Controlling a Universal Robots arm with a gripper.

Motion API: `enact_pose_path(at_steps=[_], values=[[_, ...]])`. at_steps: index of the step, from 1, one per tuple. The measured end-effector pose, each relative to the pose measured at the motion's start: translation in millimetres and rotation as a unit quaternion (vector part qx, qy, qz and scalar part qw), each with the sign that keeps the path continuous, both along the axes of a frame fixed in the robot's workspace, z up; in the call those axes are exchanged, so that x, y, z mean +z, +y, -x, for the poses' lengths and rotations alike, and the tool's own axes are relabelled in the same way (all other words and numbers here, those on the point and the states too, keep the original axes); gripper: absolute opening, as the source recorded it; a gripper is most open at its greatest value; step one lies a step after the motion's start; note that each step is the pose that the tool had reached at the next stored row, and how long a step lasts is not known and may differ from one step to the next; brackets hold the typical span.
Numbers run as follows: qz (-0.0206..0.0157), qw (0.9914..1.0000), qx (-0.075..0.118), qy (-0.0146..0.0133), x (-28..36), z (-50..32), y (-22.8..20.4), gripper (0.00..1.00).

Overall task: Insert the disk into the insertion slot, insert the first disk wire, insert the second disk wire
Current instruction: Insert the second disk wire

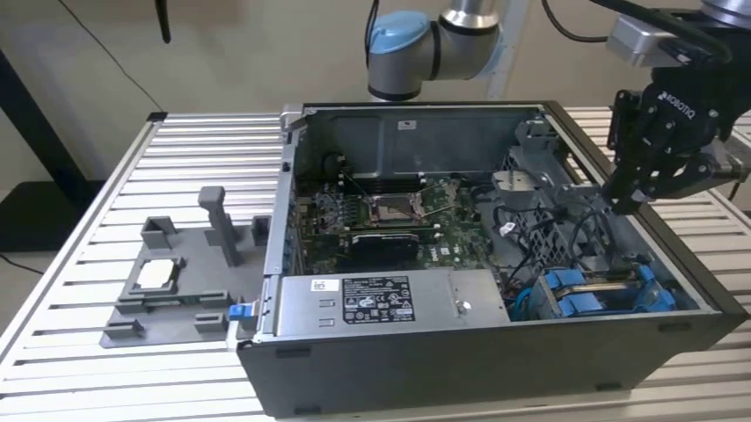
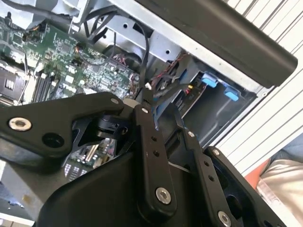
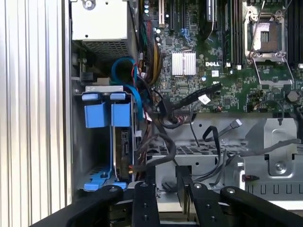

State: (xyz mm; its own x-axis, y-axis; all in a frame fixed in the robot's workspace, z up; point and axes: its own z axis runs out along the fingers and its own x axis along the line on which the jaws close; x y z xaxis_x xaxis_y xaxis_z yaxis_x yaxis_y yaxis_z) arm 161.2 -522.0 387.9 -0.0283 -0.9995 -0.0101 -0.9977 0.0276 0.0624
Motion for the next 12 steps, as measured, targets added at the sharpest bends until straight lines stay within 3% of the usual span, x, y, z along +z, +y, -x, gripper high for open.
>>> enact_pose_path(at_steps=[12], values=[[0.0,0.99999,0.0,-0.0038,-0.1,39.0,1.2,0.33]])
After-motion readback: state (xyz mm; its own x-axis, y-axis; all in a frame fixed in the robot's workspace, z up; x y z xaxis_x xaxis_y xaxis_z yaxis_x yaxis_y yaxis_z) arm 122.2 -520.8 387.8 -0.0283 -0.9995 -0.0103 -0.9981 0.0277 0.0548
